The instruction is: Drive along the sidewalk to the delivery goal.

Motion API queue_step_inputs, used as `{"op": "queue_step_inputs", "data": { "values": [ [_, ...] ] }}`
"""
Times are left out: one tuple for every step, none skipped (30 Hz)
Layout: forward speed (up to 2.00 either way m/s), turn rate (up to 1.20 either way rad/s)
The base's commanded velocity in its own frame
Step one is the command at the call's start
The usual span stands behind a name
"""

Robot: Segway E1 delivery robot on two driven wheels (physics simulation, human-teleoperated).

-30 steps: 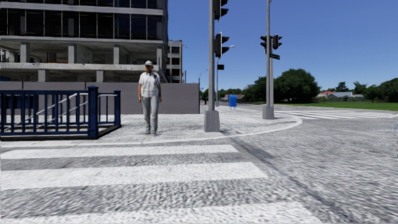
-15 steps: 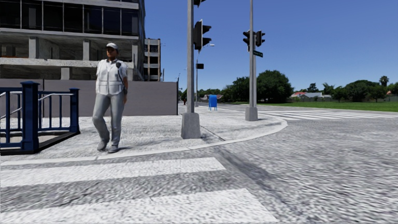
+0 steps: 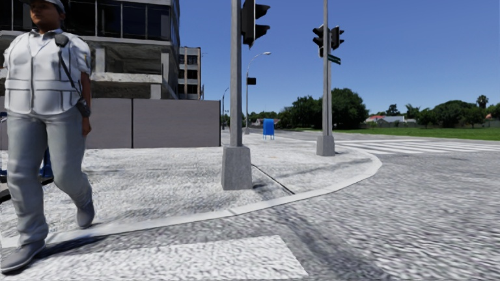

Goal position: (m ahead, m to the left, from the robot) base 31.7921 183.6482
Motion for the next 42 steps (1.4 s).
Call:
{"op": "queue_step_inputs", "data": {
  "values": [
    [1.61,0.17],
    [1.35,0.28],
    [1.21,0.34],
    [1.21,0.34],
    [1.05,0.40],
    [0.99,0.46],
    [0.97,0.47],
    [0.97,0.47],
    [0.97,0.48],
    [0.96,0.48],
    [0.96,0.48],
    [0.96,0.48],
    [0.96,0.48],
    [0.96,0.48],
    [0.96,0.48],
    [0.96,0.47],
    [0.96,0.46],
    [0.96,0.46],
    [0.96,0.46],
    [0.97,0.46],
    [1.00,0.46],
    [1.00,0.46],
    [1.06,0.46],
    [1.07,0.46],
    [1.08,0.46],
    [1.08,0.46],
    [1.08,0.46],
    [1.08,0.46],
    [1.08,0.46],
    [1.09,0.46],
    [1.10,0.46],
    [1.14,0.46],
    [1.14,0.46],
    [1.19,0.46],
    [1.23,0.46],
    [1.23,0.46],
    [1.24,0.46],
    [1.24,0.46],
    [1.24,0.46],
    [1.24,0.46],
    [1.24,0.45],
    [1.24,0.44]
  ]
}}
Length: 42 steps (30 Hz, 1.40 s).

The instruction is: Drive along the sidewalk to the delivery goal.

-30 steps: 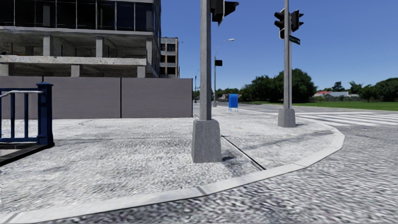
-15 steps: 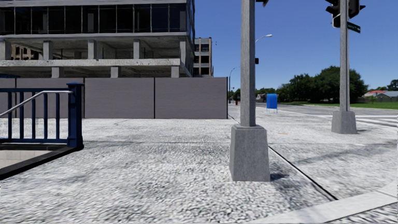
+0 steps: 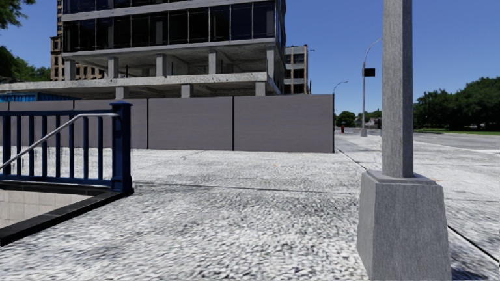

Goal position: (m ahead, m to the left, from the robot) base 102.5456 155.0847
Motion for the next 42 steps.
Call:
{"op": "queue_step_inputs", "data": {
  "values": [
    [1.24,0.44],
    [1.24,0.43],
    [1.24,0.41],
    [1.24,0.41],
    [1.24,0.40],
    [1.24,0.37],
    [1.24,0.36],
    [1.24,0.36],
    [1.24,0.35],
    [1.24,0.32],
    [1.24,0.00],
    [1.24,0.00],
    [1.24,0.00],
    [1.24,0.00],
    [1.24,0.00],
    [1.24,0.00],
    [1.24,0.00],
    [1.23,0.00],
    [1.23,0.00],
    [1.20,0.00],
    [1.17,0.00],
    [1.12,0.00],
    [1.12,0.00],
    [1.08,0.00],
    [1.08,0.00],
    [1.08,0.00],
    [1.08,0.00],
    [1.08,0.00],
    [1.08,0.00],
    [1.08,0.00],
    [1.08,0.00],
    [1.08,0.00],
    [1.08,0.00],
    [1.08,0.00],
    [1.08,0.00],
    [1.08,0.00],
    [1.08,0.00],
    [1.08,0.00],
    [1.67,0.00],
    [2.00,0.00],
    [2.00,0.00],
    [2.00,0.00]
  ]
}}
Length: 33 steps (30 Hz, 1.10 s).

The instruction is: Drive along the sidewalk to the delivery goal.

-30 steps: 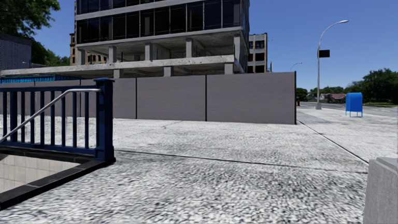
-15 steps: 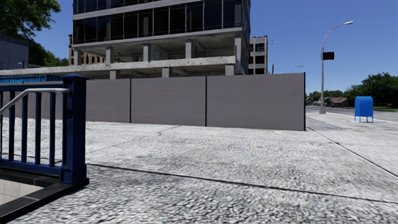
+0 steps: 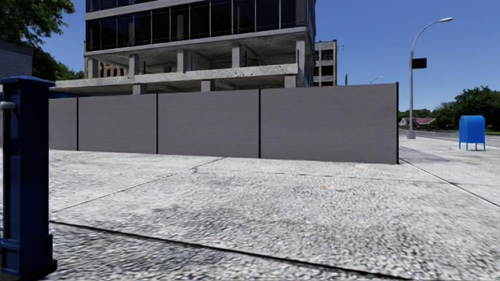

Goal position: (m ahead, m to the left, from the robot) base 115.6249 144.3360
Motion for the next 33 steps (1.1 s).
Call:
{"op": "queue_step_inputs", "data": {
  "values": [
    [2.00,0.00],
    [2.00,0.00],
    [2.00,0.00],
    [2.00,0.00],
    [2.00,0.00],
    [2.00,0.00],
    [2.00,0.00],
    [2.00,0.07],
    [2.00,0.19],
    [2.00,0.19],
    [2.00,0.31],
    [2.00,0.38],
    [2.00,0.38],
    [2.00,0.45],
    [2.00,0.52],
    [2.00,0.55],
    [2.00,0.55],
    [2.00,0.57],
    [2.00,0.58],
    [2.00,0.58],
    [2.00,0.58],
    [2.00,0.58],
    [2.00,0.59],
    [2.00,0.59],
    [2.00,0.60],
    [2.00,0.60],
    [2.00,0.60],
    [2.00,0.60],
    [2.00,0.60],
    [2.00,0.60],
    [2.00,0.60],
    [2.00,0.60],
    [2.00,0.60]
  ]
}}
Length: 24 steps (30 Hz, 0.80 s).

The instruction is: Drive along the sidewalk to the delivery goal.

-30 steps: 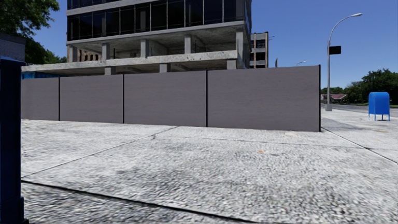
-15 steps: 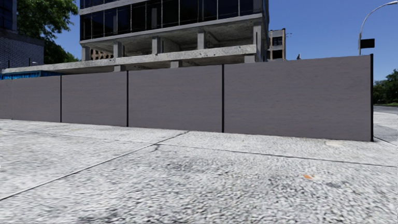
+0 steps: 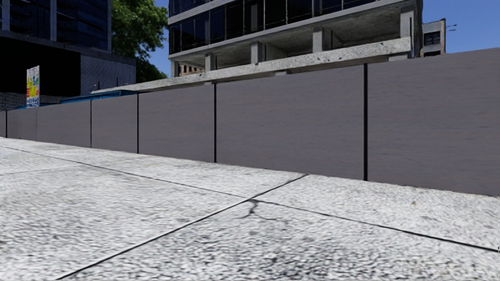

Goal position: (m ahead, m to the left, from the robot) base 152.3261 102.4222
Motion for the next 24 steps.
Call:
{"op": "queue_step_inputs", "data": {
  "values": [
    [2.00,0.60],
    [2.00,0.60],
    [2.00,0.60],
    [2.00,0.60],
    [2.00,0.60],
    [2.00,0.60],
    [2.00,0.60],
    [2.00,0.60],
    [2.00,0.60],
    [2.00,0.60],
    [2.00,0.60],
    [2.00,0.60],
    [2.00,0.60],
    [2.00,0.60],
    [2.00,0.60],
    [2.00,0.60],
    [2.00,0.60],
    [2.00,0.60],
    [2.00,0.60],
    [2.00,0.60],
    [2.00,0.60],
    [2.00,0.60],
    [2.00,0.60],
    [2.00,0.60]
  ]
}}
